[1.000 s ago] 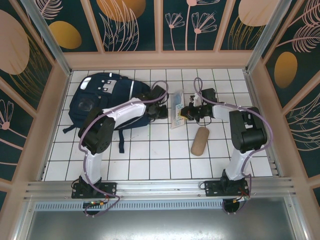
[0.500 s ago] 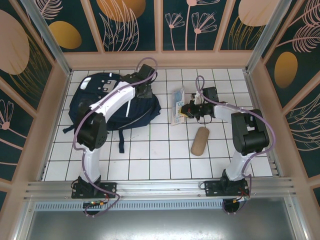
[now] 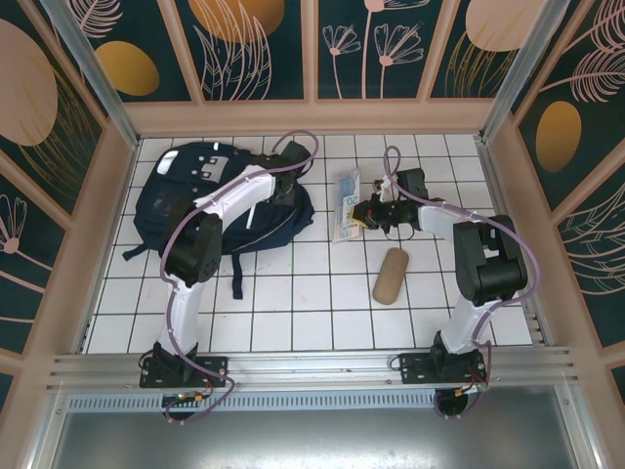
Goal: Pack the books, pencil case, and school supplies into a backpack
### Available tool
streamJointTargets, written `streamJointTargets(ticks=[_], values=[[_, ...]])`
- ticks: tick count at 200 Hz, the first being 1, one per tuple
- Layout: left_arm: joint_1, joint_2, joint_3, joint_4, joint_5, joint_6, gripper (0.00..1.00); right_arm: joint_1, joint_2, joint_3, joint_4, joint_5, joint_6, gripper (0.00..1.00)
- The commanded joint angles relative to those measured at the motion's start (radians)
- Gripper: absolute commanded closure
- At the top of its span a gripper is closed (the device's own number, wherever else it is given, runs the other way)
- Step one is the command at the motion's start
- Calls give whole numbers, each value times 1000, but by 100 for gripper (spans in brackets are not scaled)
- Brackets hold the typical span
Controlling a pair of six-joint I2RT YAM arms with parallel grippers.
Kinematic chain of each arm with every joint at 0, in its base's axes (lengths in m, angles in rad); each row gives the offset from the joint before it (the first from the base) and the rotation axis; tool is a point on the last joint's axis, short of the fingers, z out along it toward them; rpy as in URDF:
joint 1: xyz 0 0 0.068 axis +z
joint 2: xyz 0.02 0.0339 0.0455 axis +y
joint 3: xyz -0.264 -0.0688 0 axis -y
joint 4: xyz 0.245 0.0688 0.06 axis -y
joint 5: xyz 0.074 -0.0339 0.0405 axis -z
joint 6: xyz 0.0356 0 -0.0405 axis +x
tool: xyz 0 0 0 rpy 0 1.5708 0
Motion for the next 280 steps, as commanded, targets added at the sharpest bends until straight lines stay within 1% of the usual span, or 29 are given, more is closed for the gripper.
streamJointTargets(ticks=[1, 31, 58, 79, 117, 144, 157, 160, 171, 206, 234, 256, 267, 280], values=[[6, -73, 7, -40, -26, 0, 100, 11, -60, -3, 89, -39, 56, 100], [39, -182, 51, -42, 58, -9, 100, 43, -69, 0, 207, -45, 162, 100], [70, -259, 98, -54, 135, -9, 100, 103, -49, 43, 268, -9, 215, 100], [102, -318, 117, -47, 207, -12, 100, 147, -15, 65, 371, 6, 294, 100], [178, -400, 104, -3, 347, -32, 100, 244, 88, 169, 480, 51, 395, 100], [225, -429, 87, 33, 427, -62, 100, 312, 196, 258, 557, 85, 477, 100], [237, -429, 72, 50, 445, -73, 100, 358, 259, 328, 545, 97, 488, 100], [239, -454, 69, 53, 446, -75, 100, 366, 274, 344, 539, 102, 491, 100], [245, -462, 58, 61, 456, -84, 100, 393, 322, 388, 529, 126, 510, 100], [251, -465, 46, 62, 470, -91, 100, 450, 440, 494, 447, 210, 572, 100], [253, -476, 40, 59, 468, -84, 100, 471, 440, 497, 368, 307, 580, 100], [257, -481, 26, 65, 472, -83, 100, 468, 467, 543, 284, 305, 578, 100], [257, -481, 18, 67, 476, -84, 100, 469, 447, 531, 260, 340, 581, 100], [257, -483, 10, 68, 480, -86, 100, 473, 404, 486, 271, 394, 572, 100]])
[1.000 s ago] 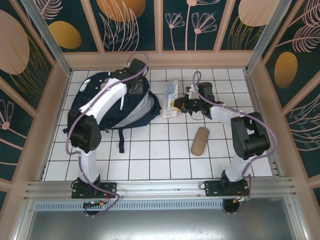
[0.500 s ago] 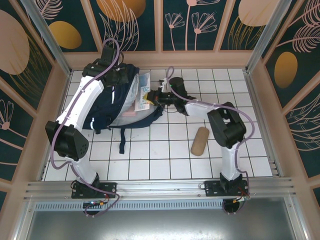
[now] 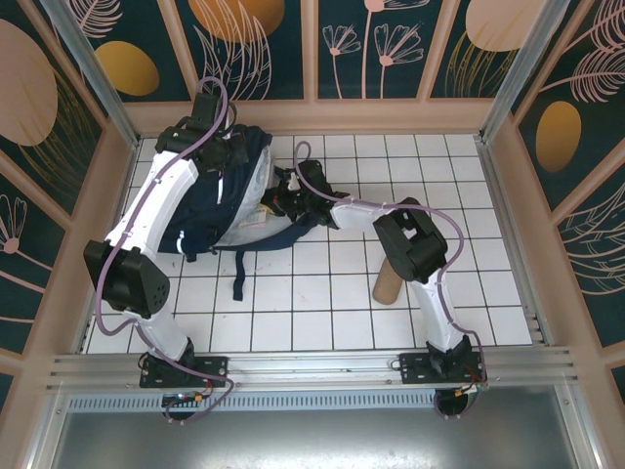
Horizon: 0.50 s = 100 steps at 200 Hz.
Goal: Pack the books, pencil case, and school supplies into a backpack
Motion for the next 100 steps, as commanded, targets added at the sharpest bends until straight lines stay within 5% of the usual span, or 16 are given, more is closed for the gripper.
streamJointTargets(ticks=[1, 100], values=[[-1, -75, 2, 106, 52, -23, 100, 0, -48, -30, -77, 104, 10, 100], [3, -78, -17, 122, 55, -16, 100, -37, -59, -41, -54, -7, 8, 100]])
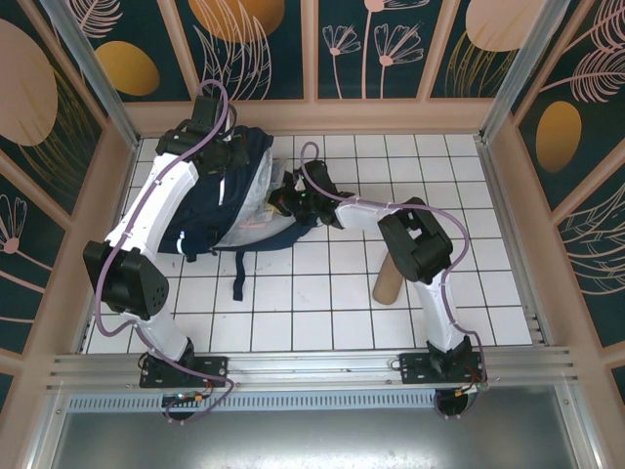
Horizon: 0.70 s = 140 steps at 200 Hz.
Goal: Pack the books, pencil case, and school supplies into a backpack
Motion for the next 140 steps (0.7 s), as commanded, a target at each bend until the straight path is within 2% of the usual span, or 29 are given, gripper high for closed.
streamJointTargets(ticks=[1, 31, 80, 116, 131, 140], values=[[3, -70, 13, 95, 37, -15, 100, -15, -23, 5, -14, -55, 6, 100], [4, -64, 8, 99, 47, -18, 100, -7, 110, 168, -42, -229, -11, 100], [6, -62, 5, 106, 57, -21, 100, 51, 234, 362, -105, -330, -58, 100], [11, -66, 5, 105, 61, -21, 100, 74, 247, 392, -157, -322, -93, 99], [22, -76, -2, 111, 79, -22, 100, 67, 227, 361, -164, -305, -99, 94], [33, -86, -9, 119, 87, -26, 100, 61, 208, 339, -167, -289, -106, 86]])
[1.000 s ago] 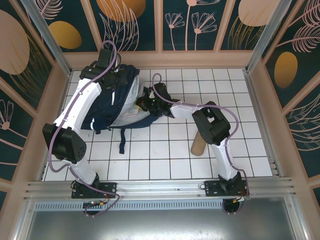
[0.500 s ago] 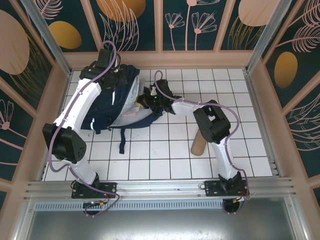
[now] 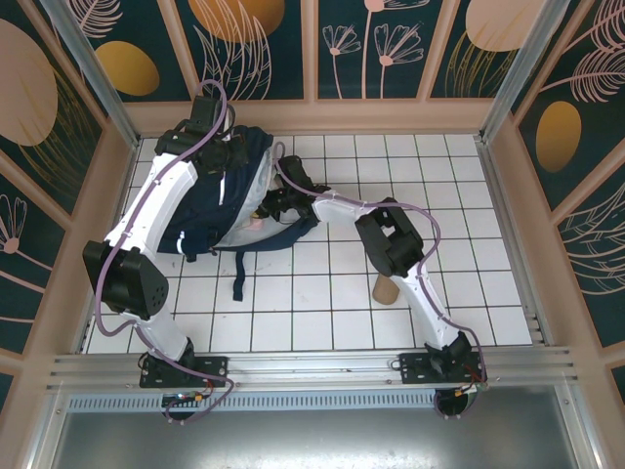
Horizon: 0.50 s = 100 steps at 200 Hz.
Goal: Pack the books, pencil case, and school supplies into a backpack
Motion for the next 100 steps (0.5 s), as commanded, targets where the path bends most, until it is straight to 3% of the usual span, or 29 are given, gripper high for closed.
streamJointTargets(ticks=[1, 17, 41, 100], values=[[21, -86, -2, 109, 61, -23, 100, 3, -37, -24, -48, -21, -47, 85], [45, -113, -26, 132, 85, -32, 100, -7, -65, -37, -81, 8, -72, 66], [82, -143, -64, 160, 120, -47, 100, -14, -95, -19, -162, 46, -106, 53], [113, -156, -93, 172, 139, -61, 100, -18, -155, 32, -435, 155, -205, 44]])
